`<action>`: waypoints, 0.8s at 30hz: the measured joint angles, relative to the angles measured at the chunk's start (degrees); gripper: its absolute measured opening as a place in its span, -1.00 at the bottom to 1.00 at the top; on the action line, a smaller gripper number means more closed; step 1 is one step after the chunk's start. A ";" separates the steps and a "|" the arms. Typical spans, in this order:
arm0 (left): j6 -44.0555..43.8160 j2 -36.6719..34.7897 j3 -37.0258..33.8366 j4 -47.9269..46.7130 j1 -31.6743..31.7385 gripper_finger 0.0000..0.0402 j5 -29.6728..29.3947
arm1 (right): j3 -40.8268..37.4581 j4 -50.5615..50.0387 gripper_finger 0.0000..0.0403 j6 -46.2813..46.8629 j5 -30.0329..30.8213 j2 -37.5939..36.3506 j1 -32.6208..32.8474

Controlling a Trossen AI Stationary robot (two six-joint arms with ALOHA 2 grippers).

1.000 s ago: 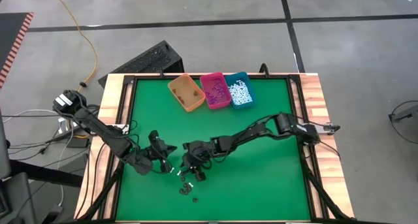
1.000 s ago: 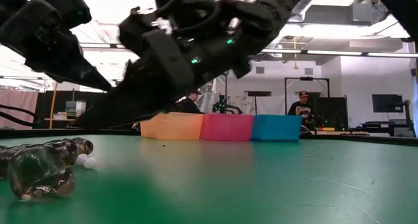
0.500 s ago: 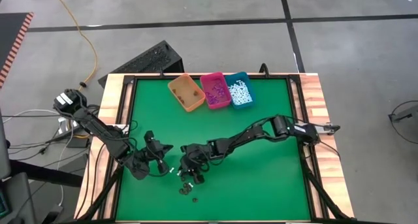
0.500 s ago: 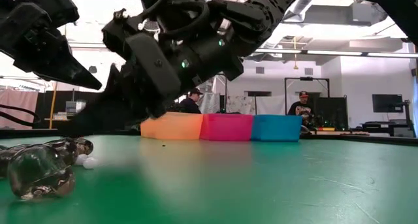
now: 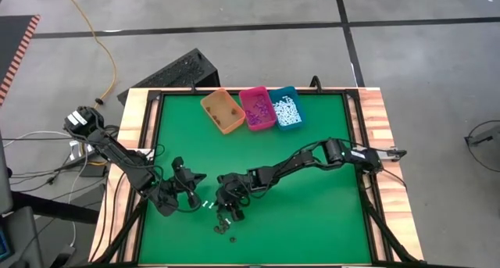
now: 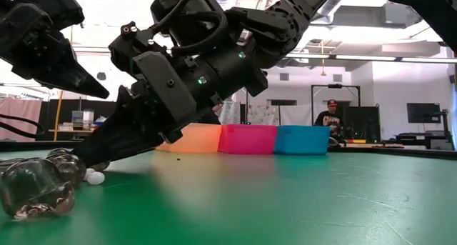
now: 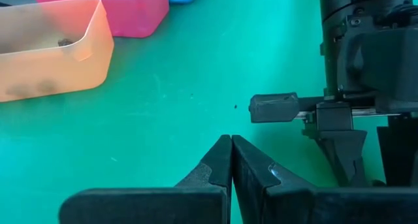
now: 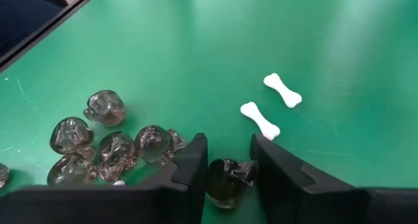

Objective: Sort Halloween decoration
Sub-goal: Put the transparent black skull toy into the orange bin

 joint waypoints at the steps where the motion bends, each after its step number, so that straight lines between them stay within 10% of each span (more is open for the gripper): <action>1: 0.00 0.00 0.00 0.00 0.00 -1.00 0.00 | 0.00 -0.17 -0.32 0.02 0.21 0.03 0.02; 24: 0.70 -0.42 0.00 -0.21 -0.01 -1.00 -0.38 | -0.26 -2.25 -0.52 -1.83 1.29 -6.68 -8.38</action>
